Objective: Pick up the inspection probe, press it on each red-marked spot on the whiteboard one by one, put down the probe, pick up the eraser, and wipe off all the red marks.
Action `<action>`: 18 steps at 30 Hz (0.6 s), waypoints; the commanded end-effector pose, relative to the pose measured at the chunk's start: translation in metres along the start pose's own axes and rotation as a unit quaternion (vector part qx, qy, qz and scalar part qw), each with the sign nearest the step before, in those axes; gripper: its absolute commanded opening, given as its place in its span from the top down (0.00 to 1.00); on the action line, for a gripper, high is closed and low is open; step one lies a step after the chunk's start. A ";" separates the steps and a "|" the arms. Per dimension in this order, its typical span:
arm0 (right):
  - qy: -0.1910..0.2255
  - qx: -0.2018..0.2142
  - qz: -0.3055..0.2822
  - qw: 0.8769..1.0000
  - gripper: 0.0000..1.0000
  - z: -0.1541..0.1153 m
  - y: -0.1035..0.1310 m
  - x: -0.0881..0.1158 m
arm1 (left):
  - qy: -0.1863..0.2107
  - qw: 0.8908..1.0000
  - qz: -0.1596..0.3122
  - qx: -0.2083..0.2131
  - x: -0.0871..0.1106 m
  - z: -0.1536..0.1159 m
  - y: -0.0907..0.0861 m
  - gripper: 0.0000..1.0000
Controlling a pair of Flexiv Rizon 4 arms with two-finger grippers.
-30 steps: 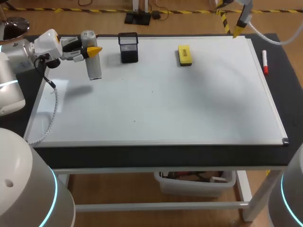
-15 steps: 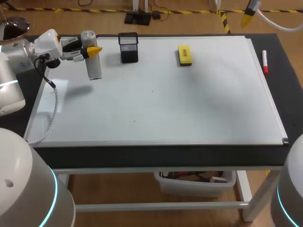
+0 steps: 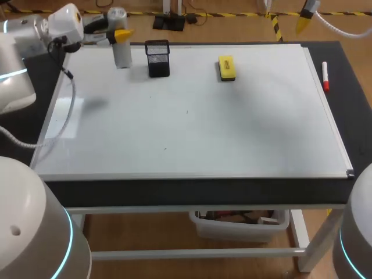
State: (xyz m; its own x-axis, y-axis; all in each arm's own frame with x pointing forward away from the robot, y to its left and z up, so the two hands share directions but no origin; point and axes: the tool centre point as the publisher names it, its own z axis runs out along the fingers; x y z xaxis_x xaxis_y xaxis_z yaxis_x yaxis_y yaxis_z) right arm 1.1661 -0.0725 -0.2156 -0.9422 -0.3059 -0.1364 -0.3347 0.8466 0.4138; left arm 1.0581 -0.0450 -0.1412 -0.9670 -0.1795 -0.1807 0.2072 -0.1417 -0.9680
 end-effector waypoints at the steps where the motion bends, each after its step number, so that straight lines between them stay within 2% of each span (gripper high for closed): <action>1: 0.005 0.000 -0.001 1.000 0.00 -0.002 -0.001 -0.002 | 0.032 0.999 -0.004 0.010 -0.022 0.021 0.001 1.00; 6: 0.005 0.000 -0.001 1.000 0.00 -0.002 -0.001 -0.002 | 0.052 0.998 -0.012 0.020 -0.034 0.044 0.006 1.00; 18: 0.005 0.000 -0.001 1.000 0.00 -0.002 -0.001 -0.002 | 0.085 0.995 -0.028 0.033 -0.062 0.073 0.018 1.00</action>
State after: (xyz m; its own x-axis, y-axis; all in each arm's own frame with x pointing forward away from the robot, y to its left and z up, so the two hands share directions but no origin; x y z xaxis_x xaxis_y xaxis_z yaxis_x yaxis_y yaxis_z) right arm 1.1668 -0.0726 -0.2155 -0.9423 -0.3064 -0.1348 -0.3345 0.8464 0.4143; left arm 1.1173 -0.1011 -0.1319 -0.9819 -0.1297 -0.1380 0.1618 -0.1962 -0.9671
